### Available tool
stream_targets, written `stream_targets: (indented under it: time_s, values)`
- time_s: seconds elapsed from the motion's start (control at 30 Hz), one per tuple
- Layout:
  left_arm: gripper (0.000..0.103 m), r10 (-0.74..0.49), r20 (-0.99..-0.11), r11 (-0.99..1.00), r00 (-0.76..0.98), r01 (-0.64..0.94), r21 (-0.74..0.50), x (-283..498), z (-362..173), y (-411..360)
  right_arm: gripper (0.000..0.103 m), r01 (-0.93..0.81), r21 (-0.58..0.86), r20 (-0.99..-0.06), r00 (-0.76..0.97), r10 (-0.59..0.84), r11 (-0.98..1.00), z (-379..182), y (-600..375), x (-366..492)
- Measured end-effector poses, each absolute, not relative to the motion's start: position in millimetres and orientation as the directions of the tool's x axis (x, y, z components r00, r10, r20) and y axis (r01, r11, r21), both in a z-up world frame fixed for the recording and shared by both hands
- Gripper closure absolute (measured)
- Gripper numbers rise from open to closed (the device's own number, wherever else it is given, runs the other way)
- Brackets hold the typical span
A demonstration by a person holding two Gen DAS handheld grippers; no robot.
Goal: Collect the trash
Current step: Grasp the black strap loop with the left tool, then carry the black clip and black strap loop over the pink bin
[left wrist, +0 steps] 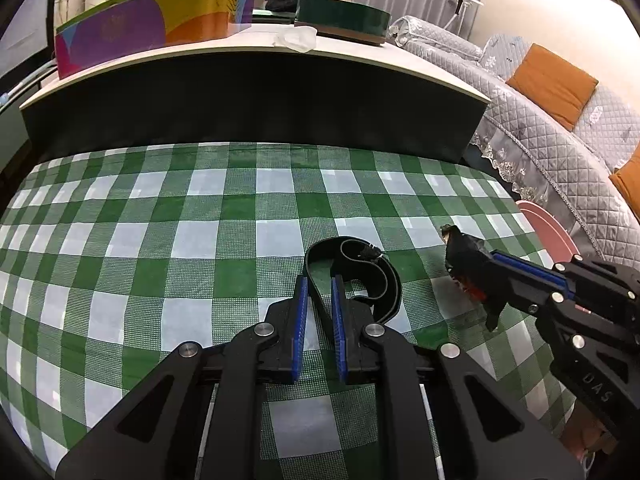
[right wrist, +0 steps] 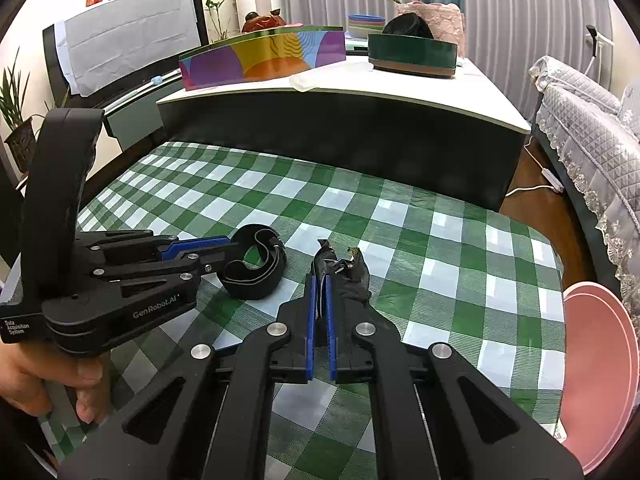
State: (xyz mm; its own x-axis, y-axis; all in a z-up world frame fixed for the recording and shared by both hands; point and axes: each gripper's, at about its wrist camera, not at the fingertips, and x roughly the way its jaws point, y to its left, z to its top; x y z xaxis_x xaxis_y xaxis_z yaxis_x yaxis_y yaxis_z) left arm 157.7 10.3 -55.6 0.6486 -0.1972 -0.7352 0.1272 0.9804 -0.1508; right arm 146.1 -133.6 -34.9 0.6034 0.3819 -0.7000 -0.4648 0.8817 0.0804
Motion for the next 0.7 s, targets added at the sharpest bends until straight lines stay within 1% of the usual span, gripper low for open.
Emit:
stream_targets:
  time_s: [0.17,0.23,0.3,0.7]
  values:
    - [0.091,-0.194,-0.737,0.981,0.648,0.134,-0.141,156.8,-56.0,5.6,0.098,-0.462,0.079,-0.694,0.611,0.381,0.883,-30.7,-138.0,143.1]
    - [0.098,-0.198,-0.736,0.980,0.647,0.141,-0.140,156.5,-55.9,4.6,0.098,-0.459,0.078,-0.690,0.615,0.381,0.885,-28.5,-140.1,142.0]
    - [0.102,-0.199,-0.732,0.979,0.651,0.155,-0.129,154.5,-53.9,1.3,0.098,-0.456,0.077,-0.685,0.622,0.379,0.887,-25.8,-142.3,140.9]
    - [0.102,-0.202,-0.688,0.977,0.697,0.195,-0.089,139.1,-30.1,-14.3,0.098,-0.432,0.073,-0.641,0.670,0.374,0.899,-2.1,-161.3,126.3]
